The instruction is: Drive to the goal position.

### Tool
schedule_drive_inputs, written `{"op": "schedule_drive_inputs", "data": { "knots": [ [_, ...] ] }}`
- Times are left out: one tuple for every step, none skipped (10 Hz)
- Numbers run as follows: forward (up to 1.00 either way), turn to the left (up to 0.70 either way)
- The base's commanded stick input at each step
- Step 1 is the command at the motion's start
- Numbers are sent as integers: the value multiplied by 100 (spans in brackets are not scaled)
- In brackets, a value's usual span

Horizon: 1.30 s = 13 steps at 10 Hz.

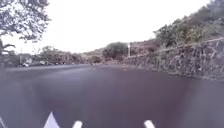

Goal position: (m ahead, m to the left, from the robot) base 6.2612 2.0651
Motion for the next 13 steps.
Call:
{"op": "schedule_drive_inputs", "data": {
  "knots": [
    [70,0],
    [70,0],
    [70,0],
    [70,0],
    [70,0],
    [70,0],
    [70,0],
    [70,0],
    [70,0],
    [70,0],
    [70,0],
    [70,0],
    [70,0]
  ]
}}
